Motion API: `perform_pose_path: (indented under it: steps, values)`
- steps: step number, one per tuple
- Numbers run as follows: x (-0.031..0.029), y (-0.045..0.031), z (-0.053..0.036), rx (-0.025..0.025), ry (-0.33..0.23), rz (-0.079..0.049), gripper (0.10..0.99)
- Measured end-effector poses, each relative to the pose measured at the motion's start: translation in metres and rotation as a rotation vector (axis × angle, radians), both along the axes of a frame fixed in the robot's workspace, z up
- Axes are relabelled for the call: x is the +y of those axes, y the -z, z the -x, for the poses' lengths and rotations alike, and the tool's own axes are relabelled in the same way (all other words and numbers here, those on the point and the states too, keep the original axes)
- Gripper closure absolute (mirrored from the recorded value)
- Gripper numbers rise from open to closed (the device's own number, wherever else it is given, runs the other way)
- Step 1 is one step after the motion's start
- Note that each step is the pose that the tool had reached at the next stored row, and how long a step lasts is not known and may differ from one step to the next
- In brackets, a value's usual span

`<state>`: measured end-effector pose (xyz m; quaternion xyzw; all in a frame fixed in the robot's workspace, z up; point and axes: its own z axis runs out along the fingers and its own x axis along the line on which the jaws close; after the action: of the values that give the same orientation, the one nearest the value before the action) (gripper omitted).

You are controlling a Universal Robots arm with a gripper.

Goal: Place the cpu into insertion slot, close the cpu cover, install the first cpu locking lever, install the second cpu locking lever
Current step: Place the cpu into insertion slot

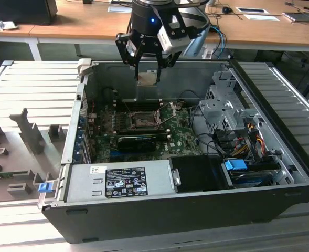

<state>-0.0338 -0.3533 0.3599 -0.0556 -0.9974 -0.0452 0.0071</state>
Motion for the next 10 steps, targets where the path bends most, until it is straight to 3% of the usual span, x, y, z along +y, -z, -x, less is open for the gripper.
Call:
perform_pose_path:
  steps: [10]
  values:
    - [-0.0001, 0.0044, 0.0000, -0.0002, 0.001, 0.000, 0.557]
